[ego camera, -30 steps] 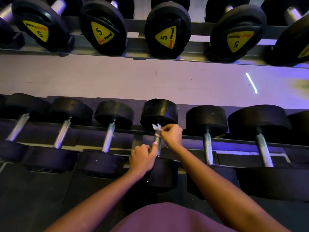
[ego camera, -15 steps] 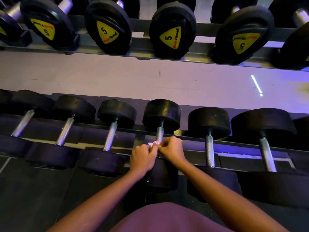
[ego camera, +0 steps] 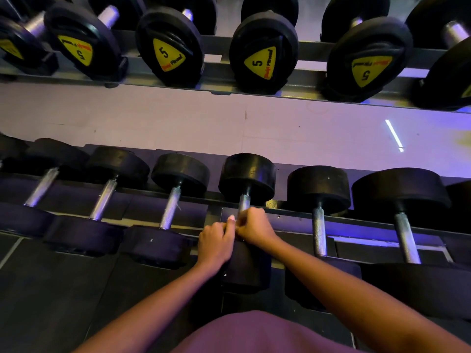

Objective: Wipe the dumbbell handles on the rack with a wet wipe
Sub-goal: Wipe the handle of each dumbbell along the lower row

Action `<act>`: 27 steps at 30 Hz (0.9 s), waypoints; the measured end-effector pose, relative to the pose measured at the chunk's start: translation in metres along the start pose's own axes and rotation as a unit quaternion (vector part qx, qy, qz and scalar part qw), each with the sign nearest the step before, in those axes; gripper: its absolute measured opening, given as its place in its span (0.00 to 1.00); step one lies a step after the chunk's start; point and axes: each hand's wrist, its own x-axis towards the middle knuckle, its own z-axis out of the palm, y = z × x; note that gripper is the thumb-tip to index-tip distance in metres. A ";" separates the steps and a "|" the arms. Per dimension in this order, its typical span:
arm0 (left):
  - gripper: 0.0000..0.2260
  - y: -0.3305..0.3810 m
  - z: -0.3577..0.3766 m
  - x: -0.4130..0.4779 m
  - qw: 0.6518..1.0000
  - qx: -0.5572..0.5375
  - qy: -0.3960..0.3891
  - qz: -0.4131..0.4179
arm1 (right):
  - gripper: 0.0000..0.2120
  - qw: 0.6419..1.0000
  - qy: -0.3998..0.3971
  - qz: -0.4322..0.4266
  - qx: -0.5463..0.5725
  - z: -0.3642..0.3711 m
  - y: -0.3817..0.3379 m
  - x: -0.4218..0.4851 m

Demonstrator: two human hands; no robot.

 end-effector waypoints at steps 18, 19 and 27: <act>0.28 -0.002 0.002 0.003 1.000 0.002 -0.002 0.002 | 0.04 0.992 0.070 0.047 0.095 -0.013 0.014 0.024; 0.28 -0.003 0.003 0.004 1.000 0.006 -0.003 0.003 | 0.07 0.992 0.050 0.057 0.104 -0.009 0.018 0.017; 0.28 -0.006 0.007 0.007 1.000 0.003 0.000 -0.007 | 0.07 0.971 0.077 0.109 0.199 0.002 0.028 -0.001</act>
